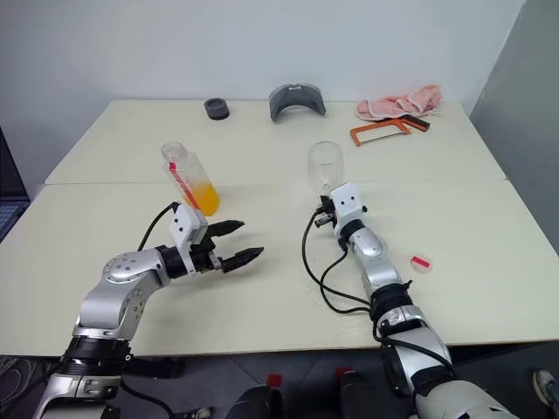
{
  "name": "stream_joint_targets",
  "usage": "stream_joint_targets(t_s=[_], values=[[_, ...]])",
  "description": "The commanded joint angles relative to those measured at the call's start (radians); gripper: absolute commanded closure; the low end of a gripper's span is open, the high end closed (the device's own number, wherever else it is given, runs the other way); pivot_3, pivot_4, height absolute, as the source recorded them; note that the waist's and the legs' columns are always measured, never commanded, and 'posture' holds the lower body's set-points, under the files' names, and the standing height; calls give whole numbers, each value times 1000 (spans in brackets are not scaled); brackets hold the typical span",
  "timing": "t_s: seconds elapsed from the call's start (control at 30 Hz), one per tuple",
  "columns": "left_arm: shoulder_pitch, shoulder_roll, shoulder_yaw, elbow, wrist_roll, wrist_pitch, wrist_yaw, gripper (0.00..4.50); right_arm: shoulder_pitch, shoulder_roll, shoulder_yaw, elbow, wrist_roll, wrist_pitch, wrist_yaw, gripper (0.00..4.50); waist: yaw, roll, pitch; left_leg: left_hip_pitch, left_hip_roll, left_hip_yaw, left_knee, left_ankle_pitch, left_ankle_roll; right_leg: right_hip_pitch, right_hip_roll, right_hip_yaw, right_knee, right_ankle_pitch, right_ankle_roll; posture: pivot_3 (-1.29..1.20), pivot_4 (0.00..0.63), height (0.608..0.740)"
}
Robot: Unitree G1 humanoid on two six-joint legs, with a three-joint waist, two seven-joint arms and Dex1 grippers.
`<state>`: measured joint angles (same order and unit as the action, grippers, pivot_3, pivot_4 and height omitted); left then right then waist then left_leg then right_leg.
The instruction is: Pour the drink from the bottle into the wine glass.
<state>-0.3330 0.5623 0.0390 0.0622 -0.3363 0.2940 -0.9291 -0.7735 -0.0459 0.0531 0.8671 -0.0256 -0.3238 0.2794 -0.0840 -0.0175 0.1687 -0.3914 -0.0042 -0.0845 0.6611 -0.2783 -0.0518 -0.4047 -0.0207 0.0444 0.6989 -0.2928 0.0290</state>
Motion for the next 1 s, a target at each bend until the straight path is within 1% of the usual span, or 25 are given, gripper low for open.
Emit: stream_joint_targets(t_s=[0.03,0.17,0.3,0.5,0.73,0.8,0.87,1.0], values=[[0,27,37,-38,-13,-5,3,0,-40,32,10,45,15,-4,66,4311,-3,0,0,0,0,0,0,0,0,0,0,0,0,0,0,0,150,740],[14,54,58,-58,-20,2,6,0,-115,77,0,88,60,15,170,4311,-10,0,0,1,0,1,-1,0,0,-1,1,1,0,0,0,0,150,740],[25,77,89,-78,-26,7,14,0,-168,98,7,147,56,28,238,4311,-10,1,1,1,1,-1,-2,0,0,-1,1,0,0,0,-1,0,150,740],[49,105,125,-125,-44,29,29,0,-178,103,26,213,25,27,283,4311,0,1,1,1,0,-1,-1,0,0,0,-2,0,0,0,-1,0,150,740],[65,131,143,-182,-74,68,22,0,-191,96,9,243,22,27,270,4311,-1,1,1,1,0,-1,-1,0,0,0,0,0,0,0,0,0,150,740],[64,135,142,-191,-77,73,24,0,-193,95,6,244,24,27,272,3582,-1,1,1,1,0,-1,-1,0,0,0,0,0,0,0,-1,0,150,740],[60,138,140,-195,-79,74,24,0,-195,96,3,244,27,29,275,3049,-1,1,1,1,0,-1,-1,0,0,0,0,0,0,0,0,0,150,740],[39,130,135,-199,-80,74,32,0,-190,99,3,236,30,26,282,1616,-1,1,1,1,0,-1,-1,0,0,0,0,0,0,0,-1,0,150,740]])
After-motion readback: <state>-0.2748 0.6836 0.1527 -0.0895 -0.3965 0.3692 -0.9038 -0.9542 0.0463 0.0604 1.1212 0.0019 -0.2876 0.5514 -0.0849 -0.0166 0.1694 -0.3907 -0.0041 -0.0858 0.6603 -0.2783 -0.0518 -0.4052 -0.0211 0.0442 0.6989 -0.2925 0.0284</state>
